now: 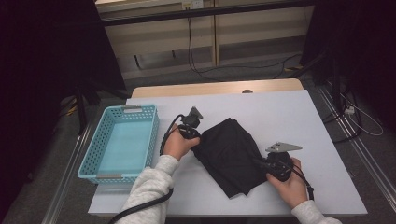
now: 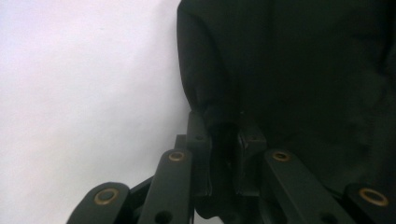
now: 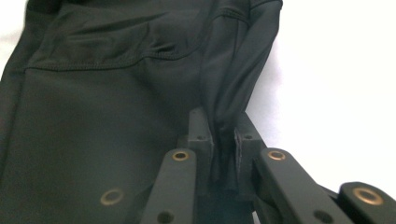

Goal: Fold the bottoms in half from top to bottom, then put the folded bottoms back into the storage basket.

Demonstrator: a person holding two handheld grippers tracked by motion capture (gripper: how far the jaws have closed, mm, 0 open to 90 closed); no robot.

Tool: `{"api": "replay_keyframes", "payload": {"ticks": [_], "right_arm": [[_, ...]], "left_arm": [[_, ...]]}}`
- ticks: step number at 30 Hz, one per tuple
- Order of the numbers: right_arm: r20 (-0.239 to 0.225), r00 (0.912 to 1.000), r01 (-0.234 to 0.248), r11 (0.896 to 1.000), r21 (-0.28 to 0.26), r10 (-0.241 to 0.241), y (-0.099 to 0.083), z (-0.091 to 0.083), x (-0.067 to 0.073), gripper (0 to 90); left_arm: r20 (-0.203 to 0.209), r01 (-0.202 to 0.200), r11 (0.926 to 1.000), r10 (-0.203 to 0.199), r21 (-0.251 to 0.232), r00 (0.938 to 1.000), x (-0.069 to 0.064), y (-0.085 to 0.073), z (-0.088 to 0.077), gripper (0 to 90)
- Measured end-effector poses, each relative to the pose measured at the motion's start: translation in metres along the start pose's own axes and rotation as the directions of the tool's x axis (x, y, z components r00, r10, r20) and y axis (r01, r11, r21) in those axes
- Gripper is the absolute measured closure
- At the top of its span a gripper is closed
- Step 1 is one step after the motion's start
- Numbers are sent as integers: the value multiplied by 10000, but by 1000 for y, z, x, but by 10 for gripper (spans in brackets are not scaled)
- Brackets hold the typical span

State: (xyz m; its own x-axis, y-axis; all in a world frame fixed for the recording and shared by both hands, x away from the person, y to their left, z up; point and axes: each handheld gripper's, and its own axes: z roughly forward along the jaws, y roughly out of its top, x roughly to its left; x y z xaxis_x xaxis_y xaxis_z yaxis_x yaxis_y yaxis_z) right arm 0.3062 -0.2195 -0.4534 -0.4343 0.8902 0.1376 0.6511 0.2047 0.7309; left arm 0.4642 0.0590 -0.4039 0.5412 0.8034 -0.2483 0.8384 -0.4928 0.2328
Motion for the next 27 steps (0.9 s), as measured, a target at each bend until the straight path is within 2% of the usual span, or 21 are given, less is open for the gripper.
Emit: {"api": "replay_keyframes", "payload": {"ticks": [5, 7, 11, 14, 16, 23, 27], "right_arm": [[-291, 9995, -150, 9999, -23, 149, 4, 2, 8, 820], [-451, 9985, -327, 9993, -194, 318, 6, 1, 12, 821], [-613, 9975, -390, 9977, -547, 356, 13, -2, 21, 821], [-792, 9959, -509, 9947, -889, 438, 19, -5, 25, 821], [-815, 9959, -467, 9938, -1014, 384, 23, -7, 28, 821], [-755, 9971, -61, 9902, -1393, -45, 34, -5, 42, 821], [-825, 9965, 12, 9869, -1614, -148, 41, -4, 49, 821]], "left_arm": [[-235, -231, 9981, 245, 575, 9994, -2, 12, -27, 797], [-274, -319, 9971, 339, 692, 9991, -1, 15, -38, 797], [-578, -555, 9927, 620, 1069, 9964, -1, 21, -60, 797], [-556, -538, 9908, 610, 1242, 9966, 2, 24, -75, 797], [-423, -502, 9888, 567, 1405, 9975, 4, 25, -84, 797], [-777, -630, 9744, 815, 2156, 9936, 7, 30, -104, 797], [-849, -647, 9689, 872, 2388, 9926, 10, 32, -118, 797]]}}
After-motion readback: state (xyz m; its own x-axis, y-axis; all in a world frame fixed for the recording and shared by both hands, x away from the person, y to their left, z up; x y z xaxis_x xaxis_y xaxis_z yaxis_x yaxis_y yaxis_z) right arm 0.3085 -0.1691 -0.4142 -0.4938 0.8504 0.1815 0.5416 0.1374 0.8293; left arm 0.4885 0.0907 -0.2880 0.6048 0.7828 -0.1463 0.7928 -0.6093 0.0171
